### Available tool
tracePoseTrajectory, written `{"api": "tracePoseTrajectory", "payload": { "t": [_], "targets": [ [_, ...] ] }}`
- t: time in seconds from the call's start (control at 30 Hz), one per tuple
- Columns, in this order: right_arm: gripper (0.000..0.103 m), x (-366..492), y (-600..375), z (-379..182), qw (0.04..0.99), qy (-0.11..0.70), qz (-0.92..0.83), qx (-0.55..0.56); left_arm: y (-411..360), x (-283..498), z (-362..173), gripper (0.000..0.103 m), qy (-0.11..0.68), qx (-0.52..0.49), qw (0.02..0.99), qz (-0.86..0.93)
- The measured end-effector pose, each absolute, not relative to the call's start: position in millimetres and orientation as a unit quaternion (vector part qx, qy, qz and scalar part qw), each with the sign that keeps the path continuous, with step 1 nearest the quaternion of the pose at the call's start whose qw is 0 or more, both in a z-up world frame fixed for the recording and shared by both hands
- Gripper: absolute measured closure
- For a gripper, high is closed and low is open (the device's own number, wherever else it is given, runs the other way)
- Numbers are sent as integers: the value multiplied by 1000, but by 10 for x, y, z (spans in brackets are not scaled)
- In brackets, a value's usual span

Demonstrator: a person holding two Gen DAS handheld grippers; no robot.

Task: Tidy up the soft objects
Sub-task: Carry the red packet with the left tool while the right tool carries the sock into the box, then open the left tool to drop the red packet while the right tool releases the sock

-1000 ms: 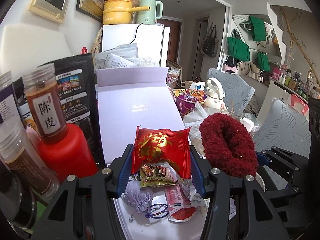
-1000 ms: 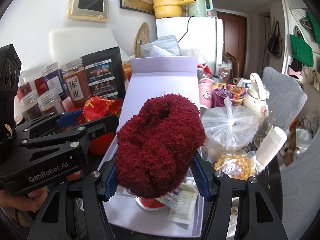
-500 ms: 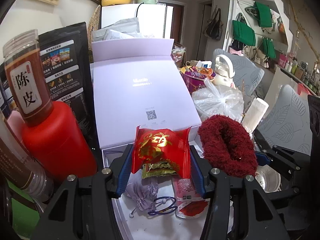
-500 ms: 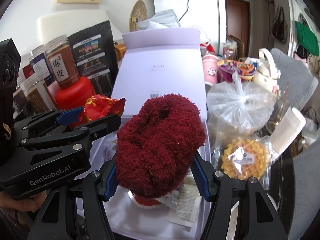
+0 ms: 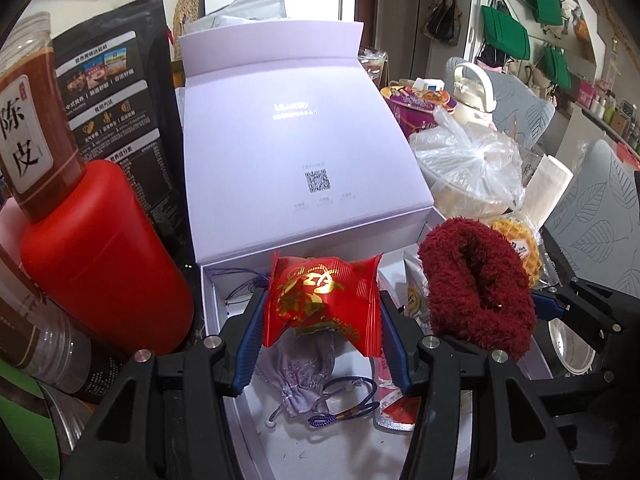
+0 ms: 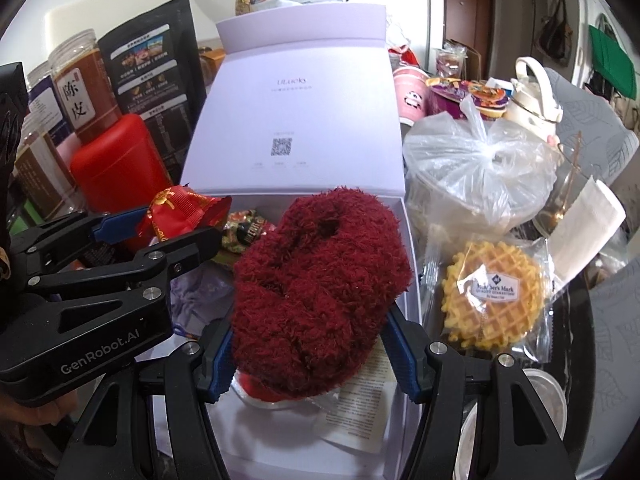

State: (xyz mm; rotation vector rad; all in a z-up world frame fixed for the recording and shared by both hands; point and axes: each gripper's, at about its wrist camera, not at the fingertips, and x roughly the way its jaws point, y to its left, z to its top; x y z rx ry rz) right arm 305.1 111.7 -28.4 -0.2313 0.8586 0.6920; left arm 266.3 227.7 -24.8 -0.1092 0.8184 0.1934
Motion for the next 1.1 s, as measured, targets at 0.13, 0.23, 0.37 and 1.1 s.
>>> {"api": "tracePoseTrajectory", "payload": {
  "t": [0.13,0.23,0.37,1.1],
  "targets": [
    [38,3097,1127,-376,840,422,322,-115,2266,2722,-346,51,412,-50,905,90],
    [37,3107,1141,-419,836,426,325,-118,2275,2754,-393,51,419,-52,902,89],
    [36,3093,1156,-448,834,428,325,-129,2264,2762,-408,51,422,-43,901,90],
    [19,3026,1138,-388,828,435,295,-195,2259,2856,-512,51,456,-48,885,84]
  ]
}}
